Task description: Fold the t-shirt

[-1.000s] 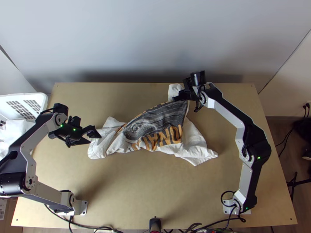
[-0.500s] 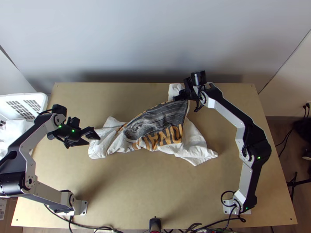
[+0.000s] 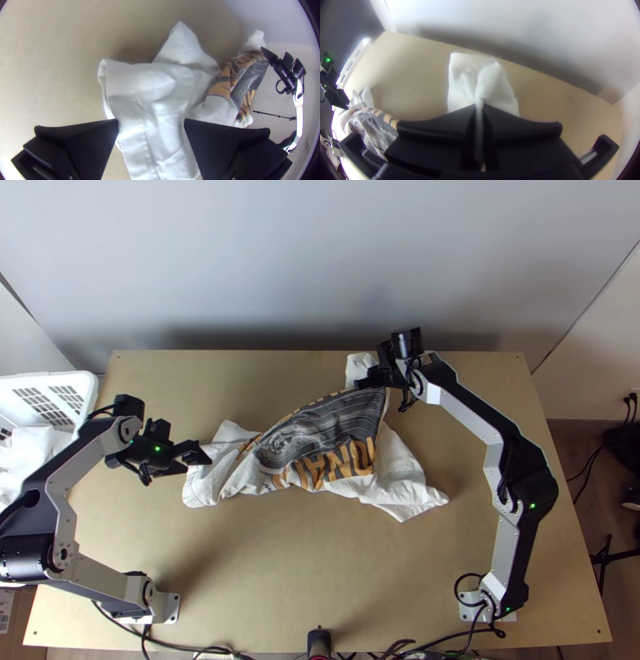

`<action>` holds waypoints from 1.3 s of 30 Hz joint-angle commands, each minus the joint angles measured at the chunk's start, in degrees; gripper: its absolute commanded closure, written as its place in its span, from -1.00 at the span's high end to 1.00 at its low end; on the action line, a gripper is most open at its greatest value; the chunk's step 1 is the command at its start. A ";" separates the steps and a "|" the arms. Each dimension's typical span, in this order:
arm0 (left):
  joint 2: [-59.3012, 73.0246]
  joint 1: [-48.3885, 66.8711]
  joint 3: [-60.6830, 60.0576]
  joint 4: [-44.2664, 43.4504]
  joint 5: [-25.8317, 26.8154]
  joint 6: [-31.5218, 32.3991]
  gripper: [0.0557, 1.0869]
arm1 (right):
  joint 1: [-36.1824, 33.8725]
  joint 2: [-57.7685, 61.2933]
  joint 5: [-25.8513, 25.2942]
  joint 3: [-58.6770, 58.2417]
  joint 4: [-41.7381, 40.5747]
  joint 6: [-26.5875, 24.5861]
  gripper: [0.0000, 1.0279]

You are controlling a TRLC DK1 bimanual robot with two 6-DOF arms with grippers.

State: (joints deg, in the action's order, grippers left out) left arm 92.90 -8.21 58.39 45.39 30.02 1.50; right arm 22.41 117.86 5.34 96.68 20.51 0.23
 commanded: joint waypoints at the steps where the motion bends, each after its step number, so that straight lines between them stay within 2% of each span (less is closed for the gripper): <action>1: 0.00 1.53 -1.09 -3.81 0.74 0.96 0.44 | 0.09 0.09 -0.07 -0.27 -0.12 0.12 -0.94; 4: -1.58 1.18 -2.05 -5.84 0.57 2.81 -0.34 | 0.00 -0.09 -0.07 -0.62 -0.03 0.12 -0.94; 5: -2.20 0.65 -2.67 -7.77 0.13 4.57 -0.53 | 0.00 -0.09 -0.07 -0.71 -0.12 0.12 -0.94; 8: -2.55 -0.41 -3.02 -9.70 -2.16 6.41 -0.90 | -0.18 -0.27 -0.07 -1.15 -0.12 0.12 -0.95; 15: -4.75 -2.25 -1.61 -8.21 -3.57 7.64 -0.93 | -0.09 -2.11 -0.07 -1.50 -0.12 -0.05 -0.94; 19: -10.64 -3.22 2.17 -6.54 -3.21 7.56 -0.93 | -0.35 -6.77 -0.25 -1.23 -0.21 -0.76 -0.95; 24: -17.14 -3.22 9.55 -5.48 2.76 7.91 -0.93 | -0.35 -14.42 -1.04 -1.23 -1.09 -2.25 -0.95; 27: -19.07 -3.13 14.73 -4.78 6.98 10.28 -0.93 | 0.00 -19.78 -1.21 -2.55 -1.09 -3.04 -0.94; 30: -21.01 -2.34 19.48 -4.87 8.21 13.53 -0.93 | 0.53 -25.58 -1.39 -3.43 -1.26 -3.04 -0.94; 35: -24.44 -0.93 27.04 -6.10 6.89 15.99 -0.93 | 0.61 -34.54 -4.47 -3.08 -4.69 -3.31 -0.95; 39: -24.96 -0.76 32.14 -6.98 4.87 16.52 -0.93 | -0.18 -40.43 -4.99 -3.34 -5.48 -3.48 -0.95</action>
State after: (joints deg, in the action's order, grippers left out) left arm 70.65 -9.76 81.69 39.57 36.42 16.12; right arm 22.76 87.57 1.96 93.82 16.88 -3.03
